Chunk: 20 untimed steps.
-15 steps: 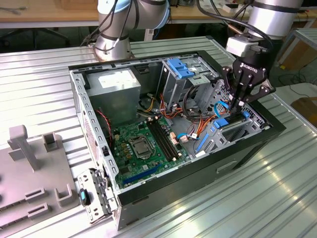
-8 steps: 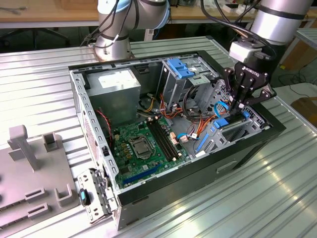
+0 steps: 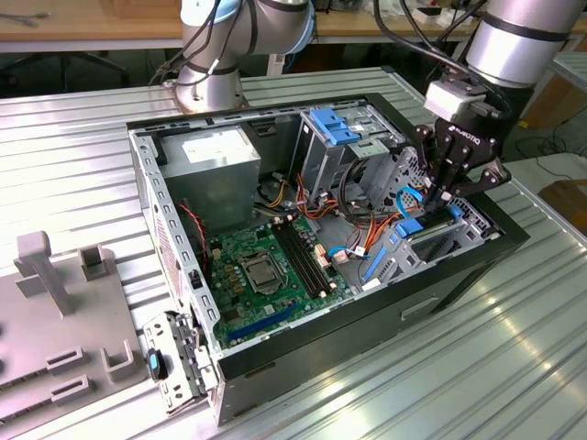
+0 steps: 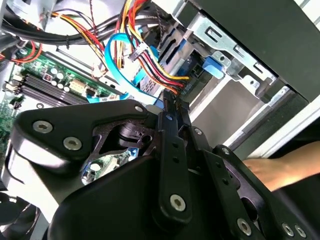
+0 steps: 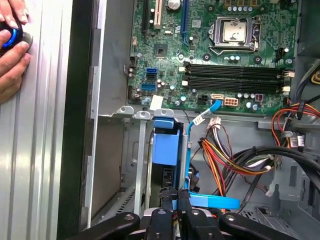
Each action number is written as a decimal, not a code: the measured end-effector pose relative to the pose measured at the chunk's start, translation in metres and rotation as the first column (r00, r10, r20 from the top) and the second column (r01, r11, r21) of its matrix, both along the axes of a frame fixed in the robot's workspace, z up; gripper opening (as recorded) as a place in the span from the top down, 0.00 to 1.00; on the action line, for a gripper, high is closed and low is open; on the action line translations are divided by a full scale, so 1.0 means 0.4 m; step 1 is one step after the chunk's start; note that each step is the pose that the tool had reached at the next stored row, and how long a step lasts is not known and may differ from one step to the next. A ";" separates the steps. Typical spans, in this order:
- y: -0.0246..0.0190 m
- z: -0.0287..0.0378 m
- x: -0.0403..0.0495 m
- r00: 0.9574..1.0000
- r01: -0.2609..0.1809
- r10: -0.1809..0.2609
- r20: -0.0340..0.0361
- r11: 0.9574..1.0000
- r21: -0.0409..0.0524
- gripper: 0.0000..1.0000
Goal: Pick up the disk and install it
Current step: 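Insert the second disk wire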
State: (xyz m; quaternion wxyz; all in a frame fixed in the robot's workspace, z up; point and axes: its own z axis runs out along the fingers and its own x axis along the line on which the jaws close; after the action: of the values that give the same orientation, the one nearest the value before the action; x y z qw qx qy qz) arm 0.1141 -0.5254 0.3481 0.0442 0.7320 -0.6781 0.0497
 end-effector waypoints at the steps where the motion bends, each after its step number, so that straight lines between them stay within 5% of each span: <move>1: -0.002 0.000 -0.001 1.000 0.000 0.000 0.002 1.000 0.005 0.84; 2: -0.004 0.000 -0.002 1.000 0.000 0.000 0.009 1.000 0.009 0.84; 4: -0.008 0.000 -0.008 0.999 0.000 0.000 0.036 1.000 0.017 0.84; 6: -0.008 0.000 -0.017 0.999 -0.001 0.000 0.045 1.000 0.019 0.84; 20: -0.016 -0.002 -0.023 0.998 0.040 -0.041 0.048 0.999 0.035 0.84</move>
State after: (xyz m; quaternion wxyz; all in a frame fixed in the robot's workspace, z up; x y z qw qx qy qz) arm 0.1049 -0.5316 0.3474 0.0161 0.7174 -0.6944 0.0549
